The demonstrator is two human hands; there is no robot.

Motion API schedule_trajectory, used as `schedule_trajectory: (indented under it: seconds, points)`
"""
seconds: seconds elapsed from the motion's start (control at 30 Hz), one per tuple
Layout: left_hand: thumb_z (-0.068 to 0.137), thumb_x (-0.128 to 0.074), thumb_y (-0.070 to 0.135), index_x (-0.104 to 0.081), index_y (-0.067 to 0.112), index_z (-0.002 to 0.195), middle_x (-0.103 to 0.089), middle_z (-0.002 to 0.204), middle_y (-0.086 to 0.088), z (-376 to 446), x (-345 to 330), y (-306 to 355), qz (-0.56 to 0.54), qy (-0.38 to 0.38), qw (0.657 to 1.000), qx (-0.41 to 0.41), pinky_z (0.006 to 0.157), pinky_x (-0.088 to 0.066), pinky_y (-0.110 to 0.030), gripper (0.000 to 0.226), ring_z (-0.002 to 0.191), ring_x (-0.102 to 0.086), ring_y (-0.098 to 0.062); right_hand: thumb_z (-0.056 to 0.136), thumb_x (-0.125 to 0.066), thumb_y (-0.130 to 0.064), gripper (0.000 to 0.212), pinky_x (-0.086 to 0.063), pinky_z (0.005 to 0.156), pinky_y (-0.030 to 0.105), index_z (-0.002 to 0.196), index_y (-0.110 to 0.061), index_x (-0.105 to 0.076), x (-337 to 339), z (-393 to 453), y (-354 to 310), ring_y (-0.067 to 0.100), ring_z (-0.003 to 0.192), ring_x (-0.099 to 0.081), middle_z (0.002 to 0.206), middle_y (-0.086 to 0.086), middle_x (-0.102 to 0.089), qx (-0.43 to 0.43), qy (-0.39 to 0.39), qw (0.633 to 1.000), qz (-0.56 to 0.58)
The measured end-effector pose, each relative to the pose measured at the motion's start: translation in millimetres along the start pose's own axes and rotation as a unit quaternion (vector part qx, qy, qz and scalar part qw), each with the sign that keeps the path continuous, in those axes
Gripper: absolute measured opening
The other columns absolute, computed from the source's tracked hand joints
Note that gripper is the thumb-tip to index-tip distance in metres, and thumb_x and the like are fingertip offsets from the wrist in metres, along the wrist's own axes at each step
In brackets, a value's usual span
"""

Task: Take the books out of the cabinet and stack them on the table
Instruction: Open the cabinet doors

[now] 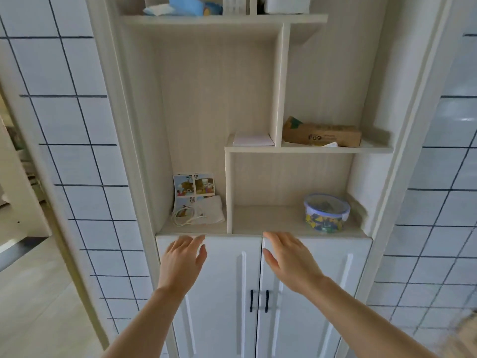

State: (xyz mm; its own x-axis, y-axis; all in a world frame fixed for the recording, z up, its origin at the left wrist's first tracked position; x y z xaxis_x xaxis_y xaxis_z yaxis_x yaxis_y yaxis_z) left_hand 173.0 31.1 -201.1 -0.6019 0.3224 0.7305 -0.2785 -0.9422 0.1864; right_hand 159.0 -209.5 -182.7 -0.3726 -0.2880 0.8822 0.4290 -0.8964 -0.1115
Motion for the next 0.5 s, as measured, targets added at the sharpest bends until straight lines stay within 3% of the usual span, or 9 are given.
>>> schedule_trajectory:
  seconds: [0.17, 0.37, 0.5]
  points:
    - [0.074, -0.081, 0.015, -0.076, 0.013, 0.100, -0.076, 0.084, 0.000, 4, -86, -50, 0.009, -0.106, 0.994, 0.016, 0.072, -0.058, -0.033, 0.027, 0.084, -0.072, -0.021, 0.099, -0.038, -0.034, 0.042, -0.043, 0.092, 0.033, 0.135, -0.013, -0.045, -82, 34, 30, 0.026, 0.115, -0.053, 0.123, 0.003, -0.059, -0.053, -0.104, 0.993, 0.002]
    - [0.094, -0.057, 0.023, -0.062, 0.015, 0.127, -0.065, 0.128, 0.002, 24, -170, -88, -0.025, -0.193, 0.978, 0.072, 0.099, -0.046, -0.036, 0.035, 0.123, -0.055, -0.020, 0.100, -0.038, -0.031, 0.039, -0.045, 0.093, 0.034, 0.134, -0.012, -0.045, -155, 71, 60, 0.023, 0.118, -0.050, 0.127, 0.003, -0.056, -0.101, -0.165, 0.981, 0.020]
    - [0.089, -0.059, 0.011, -0.070, 0.012, 0.112, -0.069, 0.116, 0.000, 45, -204, -92, -0.060, -0.187, 0.977, 0.077, 0.096, -0.046, -0.034, 0.026, 0.117, -0.058, -0.020, 0.100, -0.037, -0.030, 0.041, -0.046, 0.090, 0.033, 0.137, -0.013, -0.040, -190, 92, 76, 0.022, 0.119, -0.047, 0.131, 0.002, -0.051, -0.110, -0.194, 0.975, 0.021]
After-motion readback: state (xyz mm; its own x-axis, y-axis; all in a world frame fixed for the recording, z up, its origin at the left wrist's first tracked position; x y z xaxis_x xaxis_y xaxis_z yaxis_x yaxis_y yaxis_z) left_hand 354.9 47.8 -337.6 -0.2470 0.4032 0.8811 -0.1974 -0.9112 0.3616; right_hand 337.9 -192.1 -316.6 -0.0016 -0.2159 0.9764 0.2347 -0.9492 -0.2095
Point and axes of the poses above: each hand's wrist, its own z-axis towards the middle knuckle, its own x-axis out of the back of the hand, y = z × x, the point moved 5 cm from there along z, towards the middle knuckle
